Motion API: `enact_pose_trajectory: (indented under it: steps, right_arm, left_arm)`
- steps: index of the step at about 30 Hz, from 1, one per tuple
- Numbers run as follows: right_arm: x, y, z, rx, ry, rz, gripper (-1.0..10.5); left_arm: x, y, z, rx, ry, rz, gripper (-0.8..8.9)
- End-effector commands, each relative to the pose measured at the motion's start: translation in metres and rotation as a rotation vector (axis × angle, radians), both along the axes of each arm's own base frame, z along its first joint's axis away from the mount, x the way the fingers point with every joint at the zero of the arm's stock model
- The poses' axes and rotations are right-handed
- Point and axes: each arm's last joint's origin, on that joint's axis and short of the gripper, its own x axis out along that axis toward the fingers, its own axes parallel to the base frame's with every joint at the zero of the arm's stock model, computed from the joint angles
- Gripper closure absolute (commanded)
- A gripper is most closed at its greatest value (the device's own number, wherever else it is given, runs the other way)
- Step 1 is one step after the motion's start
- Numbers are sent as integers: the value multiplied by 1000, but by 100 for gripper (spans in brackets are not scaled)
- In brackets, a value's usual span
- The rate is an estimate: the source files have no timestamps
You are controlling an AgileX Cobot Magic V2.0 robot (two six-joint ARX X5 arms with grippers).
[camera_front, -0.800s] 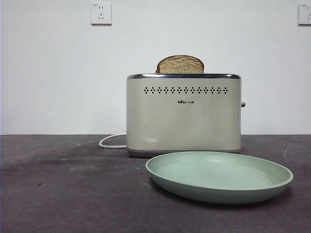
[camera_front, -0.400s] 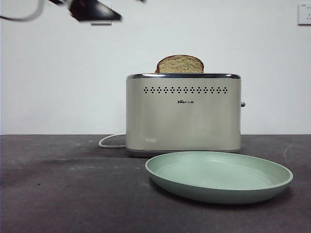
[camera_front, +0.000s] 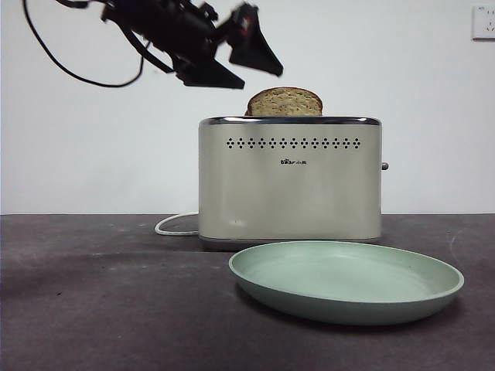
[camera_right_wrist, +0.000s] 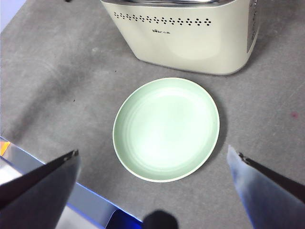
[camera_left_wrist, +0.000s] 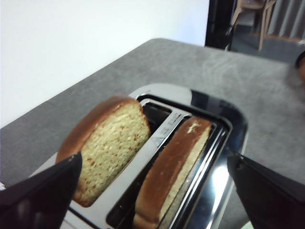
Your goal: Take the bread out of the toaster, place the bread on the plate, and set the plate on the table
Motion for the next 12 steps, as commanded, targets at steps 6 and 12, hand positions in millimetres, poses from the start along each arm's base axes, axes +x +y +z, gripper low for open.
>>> enact_pose_trajectory:
  steps: [6, 12]
  right_arm:
    - [4, 1, -1, 1, 14, 1, 286]
    - [6, 1, -2, -1, 21, 1, 287]
  left_arm:
    - [3, -17, -21, 78, -26, -27, 266]
    - [2, -24, -27, 83, -16, -45, 485]
